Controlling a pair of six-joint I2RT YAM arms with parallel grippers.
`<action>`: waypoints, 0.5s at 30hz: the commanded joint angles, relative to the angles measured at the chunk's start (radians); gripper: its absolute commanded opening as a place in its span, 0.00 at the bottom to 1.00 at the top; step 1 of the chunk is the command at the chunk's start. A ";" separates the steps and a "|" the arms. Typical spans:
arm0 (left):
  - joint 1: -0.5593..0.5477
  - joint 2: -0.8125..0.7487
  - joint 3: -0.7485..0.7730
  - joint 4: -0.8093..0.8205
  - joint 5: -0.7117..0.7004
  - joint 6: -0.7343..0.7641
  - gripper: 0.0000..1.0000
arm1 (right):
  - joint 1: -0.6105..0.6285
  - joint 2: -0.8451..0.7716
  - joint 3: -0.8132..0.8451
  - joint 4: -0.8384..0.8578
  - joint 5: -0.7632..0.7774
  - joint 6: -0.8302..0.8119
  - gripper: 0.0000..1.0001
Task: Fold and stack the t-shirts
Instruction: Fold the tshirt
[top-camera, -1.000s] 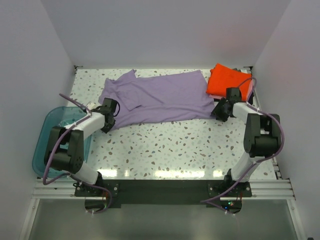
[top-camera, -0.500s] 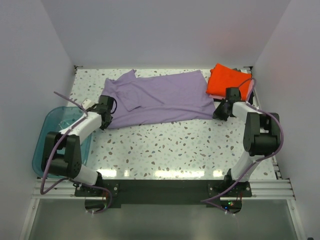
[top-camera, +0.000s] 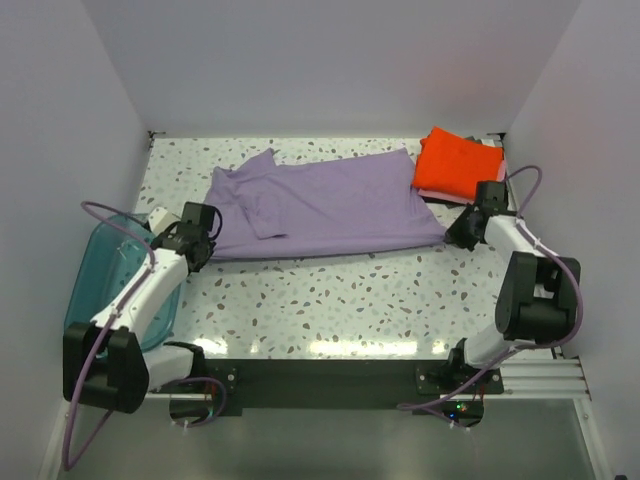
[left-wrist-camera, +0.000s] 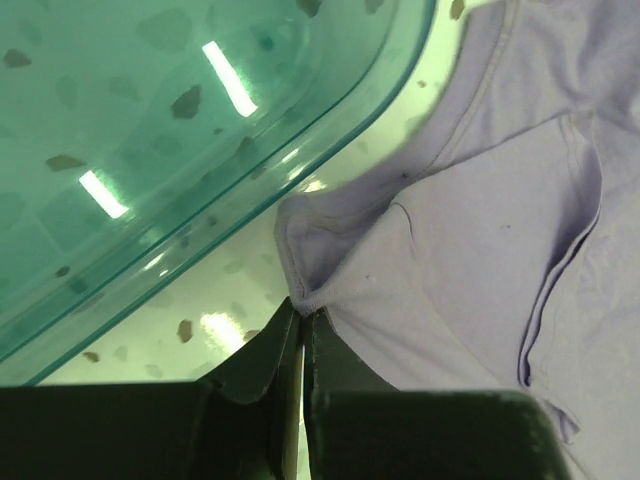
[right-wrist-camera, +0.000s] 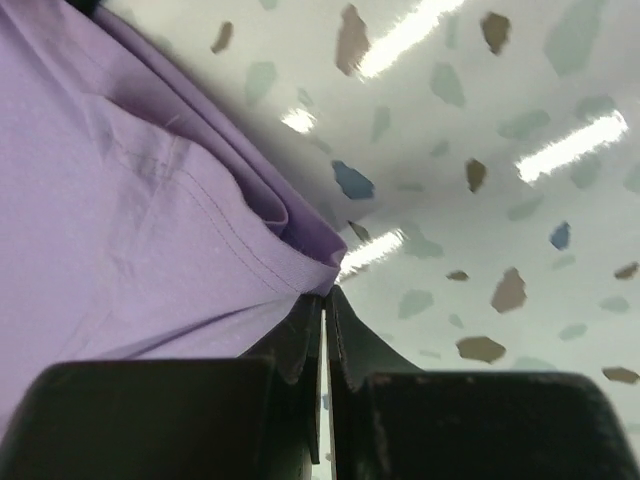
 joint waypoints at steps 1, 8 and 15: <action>0.014 -0.117 -0.070 -0.092 -0.040 -0.021 0.00 | -0.033 -0.088 -0.046 -0.062 0.042 -0.026 0.00; 0.012 -0.313 -0.202 -0.165 0.001 -0.046 0.00 | -0.093 -0.268 -0.182 -0.122 0.024 -0.040 0.00; -0.003 -0.435 -0.258 -0.211 0.081 -0.066 0.25 | -0.131 -0.381 -0.229 -0.179 -0.004 -0.060 0.26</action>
